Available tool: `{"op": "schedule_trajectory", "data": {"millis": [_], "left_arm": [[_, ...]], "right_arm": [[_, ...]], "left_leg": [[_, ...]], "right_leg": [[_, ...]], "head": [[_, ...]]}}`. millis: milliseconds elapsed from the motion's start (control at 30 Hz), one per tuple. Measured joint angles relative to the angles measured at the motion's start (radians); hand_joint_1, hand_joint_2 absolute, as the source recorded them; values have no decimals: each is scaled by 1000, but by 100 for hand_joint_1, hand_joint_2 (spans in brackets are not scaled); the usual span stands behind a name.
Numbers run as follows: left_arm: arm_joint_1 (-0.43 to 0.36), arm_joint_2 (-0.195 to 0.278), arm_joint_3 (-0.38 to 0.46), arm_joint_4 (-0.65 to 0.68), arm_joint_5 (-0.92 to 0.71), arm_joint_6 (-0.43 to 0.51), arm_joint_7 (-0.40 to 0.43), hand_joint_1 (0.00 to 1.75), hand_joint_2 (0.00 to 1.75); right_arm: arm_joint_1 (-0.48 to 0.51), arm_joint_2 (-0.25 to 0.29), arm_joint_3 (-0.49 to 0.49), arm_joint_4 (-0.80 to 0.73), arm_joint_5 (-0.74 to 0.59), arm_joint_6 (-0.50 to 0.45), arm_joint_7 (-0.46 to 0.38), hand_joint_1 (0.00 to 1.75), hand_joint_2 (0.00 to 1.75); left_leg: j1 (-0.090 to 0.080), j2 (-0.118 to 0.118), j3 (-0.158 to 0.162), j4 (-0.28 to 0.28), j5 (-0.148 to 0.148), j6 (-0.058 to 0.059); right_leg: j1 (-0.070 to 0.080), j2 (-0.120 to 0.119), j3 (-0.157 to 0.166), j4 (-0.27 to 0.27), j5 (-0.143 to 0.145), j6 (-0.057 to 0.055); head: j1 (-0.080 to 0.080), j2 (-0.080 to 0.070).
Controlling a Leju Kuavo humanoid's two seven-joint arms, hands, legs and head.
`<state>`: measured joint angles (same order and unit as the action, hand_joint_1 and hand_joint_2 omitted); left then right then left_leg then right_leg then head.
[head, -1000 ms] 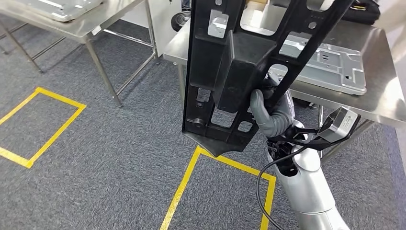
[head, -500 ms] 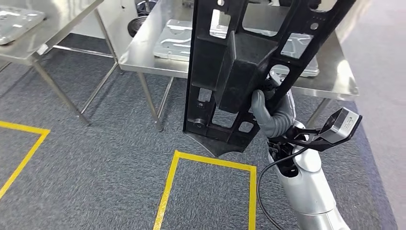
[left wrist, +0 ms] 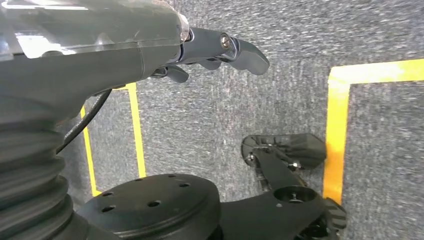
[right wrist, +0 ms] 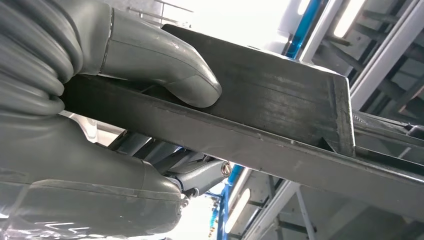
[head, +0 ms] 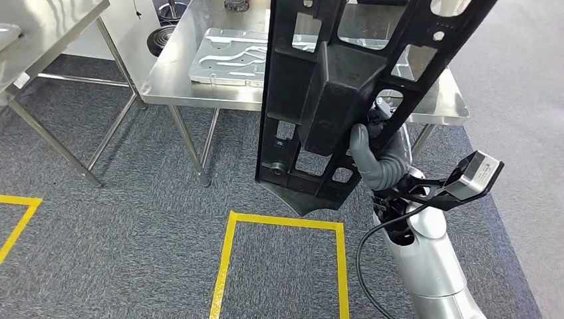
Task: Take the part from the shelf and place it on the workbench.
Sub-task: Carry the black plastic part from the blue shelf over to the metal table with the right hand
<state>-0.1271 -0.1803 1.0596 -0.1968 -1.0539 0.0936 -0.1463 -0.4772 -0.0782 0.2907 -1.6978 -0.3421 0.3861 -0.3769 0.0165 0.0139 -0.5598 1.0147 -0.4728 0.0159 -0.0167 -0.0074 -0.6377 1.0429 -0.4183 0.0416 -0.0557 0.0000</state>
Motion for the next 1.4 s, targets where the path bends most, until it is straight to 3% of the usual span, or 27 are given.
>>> {"op": "schedule_trajectory", "data": {"millis": [67, 167, 233, 300, 333, 367, 400, 467, 500, 567, 633, 700, 767, 833, 900, 933, 967, 1033, 1067, 1100, 1133, 1167, 1200, 1233, 1267, 1333, 1400], "left_arm": [[-1, 0, 2, 0, 1, -8, -1, 0, 175], [-2, 0, 5, 0, 5, -28, -4, 0, 175], [-1, 1, 6, 0, 8, -42, -9, 0, 175], [1, 1, 6, 0, 9, -49, -11, 0, 175], [3, 1, 6, 0, 9, -51, -12, 0, 175], [5, 1, 7, 0, 9, -53, -13, 0, 175], [6, 2, 7, 0, 8, -54, -15, 0, 175], [7, 2, 7, 0, 8, -56, -18, 0, 175], [7, 3, 7, 0, 8, -56, -19, 0, 175], [8, 5, 7, 0, 8, -56, -21, 0, 175], [8, 5, 7, 0, 7, -56, -23, 0, 175], [9, 5, 8, 0, 6, -56, -26, 0, 175], [9, 5, 8, 0, 5, -56, -27, 0, 175], [13, 5, 8, 0, 3, -57, -27, 0, 175], [18, 5, 8, 0, 1, -58, -27, 0, 175], [20, 4, 9, 0, 1, -58, -27, 0, 175], [22, 3, 9, 0, 1, -58, -28, 0, 175], [24, 1, 10, 1, 4, -58, -30, 0, 175], [24, 0, 10, 2, 6, -58, -31, 0, 175], [22, 0, 11, 2, 9, -58, -34, 0, 175], [19, 1, 11, 2, 11, -57, -36, 0, 175], [16, 1, 12, 2, 13, -58, -40, 0, 175], [14, 1, 12, 2, 15, -58, -43, 0, 175], [12, 1, 13, 2, 16, -58, -45, 0, 175], [14, 1, 14, 2, 17, -58, -47, 0, 175], [21, 1, 14, 2, 16, -59, -48, 0, 175], [31, 1, 15, 3, 13, -61, -48, 0, 175]], "right_arm": [[-3, 0, 0, 0, 2, 0, 0, 175, 175], [-5, 0, -1, 0, 4, 0, 0, 175, 175], [-8, 0, 0, 0, 4, 0, 0, 175, 175], [-7, 0, 0, 0, 4, 0, -1, 175, 175], [-5, 0, 0, 0, 4, 0, -1, 175, 175], [-4, 0, 0, 1, 4, 0, -1, 175, 175], [-3, 0, 0, 1, 5, 0, -1, 175, 175], [-4, 0, 0, 1, 5, 0, -2, 175, 175], [-4, 0, 0, 1, 5, 0, -3, 175, 175], [-3, 0, 0, 1, 6, 0, -5, 175, 175], [-2, -1, 0, 0, 6, 0, -6, 175, 175], [-4, -1, -1, -2, 8, -1, -8, 175, 175], [-5, -1, -1, -3, 8, -3, -9, 175, 175], [1, -3, -1, -3, 9, -6, -9, 175, 175], [7, -5, -2, -3, 12, -10, -8, 175, 175], [9, -7, -2, -3, 13, -12, -8, 175, 175], [12, -9, -2, -3, 15, -14, -8, 175, 175], [18, -13, -3, -3, 20, -18, -8, 175, 175], [21, -14, -3, -5, 23, -19, -6, 175, 175], [22, -16, -3, -8, 26, -19, -4, 175, 175], [19, -16, -3, -12, 27, -19, -2, 175, 175], [15, -16, -3, -16, 29, -19, 1, 175, 175], [10, -16, -3, -20, 29, -19, 2, 175, 175], [7, -16, -3, -22, 30, -19, 4, 175, 175], [7, -15, -2, -23, 31, -19, 6, 175, 175], [10, -16, -2, -23, 32, -20, 8, 175, 175], [14, -17, -2, -22, 32, -21, 7, 175, 175]], "left_leg": [[-3, 2, 2, -2, -4, -11], [-1, 3, 2, 9, -17, -28], [1, -2, -40, 98, -62, -32], [1, -4, -116, 237, -112, -33], [1, -5, -145, 281, -115, -33], [1, -5, -155, 288, -97, -31], [1, -5, -147, 255, -61, -29], [-2, -8, -95, 127, 19, -19], [-4, -10, -70, 67, 36, -14], [-10, -13, -43, 12, 28, -5], [-10, -13, -25, -6, 15, 6], [-6, -13, 5, -17, 1, 16], [-4, -13, 40, -23, -19, 20], [-2, -15, 78, -27, -49, 19], [0, -17, 127, -33, -84, 15], [2, -18, 156, -36, -103, 13], [3, -18, 181, -41, -124, 9], [2, -19, 229, -53, -166, -2], [0, -18, 256, -66, -180, -8], [-1, -17, 278, -75, -182, -16], [-3, -16, 290, -71, -170, -23], [-2, -15, 284, -37, -144, -29], [-1, -16, 252, 26, -115, -33], [0, -16, 201, 105, -99, -35], [1, -16, 142, 180, -105, -33], [-1, -16, 31, 256, -183, -27], [-5, -17, -50, 239, -261, -22]], "right_leg": [[7, -1, 13, -29, -2, -12], [4, 5, 20, -39, -2, -33], [3, 7, 29, -46, -7, -48], [8, 11, 36, -47, -20, -59], [10, 14, 41, -47, -27, -61], [13, 18, 50, -46, -35, -63], [15, 21, 60, -46, -41, -61], [18, 23, 84, -45, -56, -54], [19, 25, 91, -43, -64, -49], [19, 27, 98, -42, -71, -36], [17, 28, 100, -31, -69, -24], [14, 23, 70, 33, -56, -13], [9, 18, -15, 150, -59, -1], [4, 15, -110, 239, -111, 6], [2, 11, -162, 227, -158, 9], [2, 9, -170, 181, -143, 8], [3, 5, -171, 114, -77, 4], [10, -3, -164, 6, 93, -8], [13, -5, -160, -16, 146, -16], [16, -3, -152, -15, 151, -23], [16, 1, -139, -7, 128, -32], [15, 5, -121, -11, 111, -40], [15, 8, -97, -18, 94, -48], [15, 11, -70, -27, 76, -55], [15, 13, -42, -38, 56, -61], [18, 17, 22, -55, 14, -66], [24, 24, 92, -72, -29, -68]], "head": [[0, 0], [0, 0], [0, 0], [0, 0], [0, 0], [0, 0], [0, 0], [0, 0], [0, 0], [0, 0], [0, 0], [0, 0], [0, 0], [1, 0], [1, 0], [1, 0], [1, 0], [1, 0], [1, 0], [1, 0], [1, 0], [1, 0], [1, 0], [1, 0], [1, 0], [1, 0], [1, 0]]}}
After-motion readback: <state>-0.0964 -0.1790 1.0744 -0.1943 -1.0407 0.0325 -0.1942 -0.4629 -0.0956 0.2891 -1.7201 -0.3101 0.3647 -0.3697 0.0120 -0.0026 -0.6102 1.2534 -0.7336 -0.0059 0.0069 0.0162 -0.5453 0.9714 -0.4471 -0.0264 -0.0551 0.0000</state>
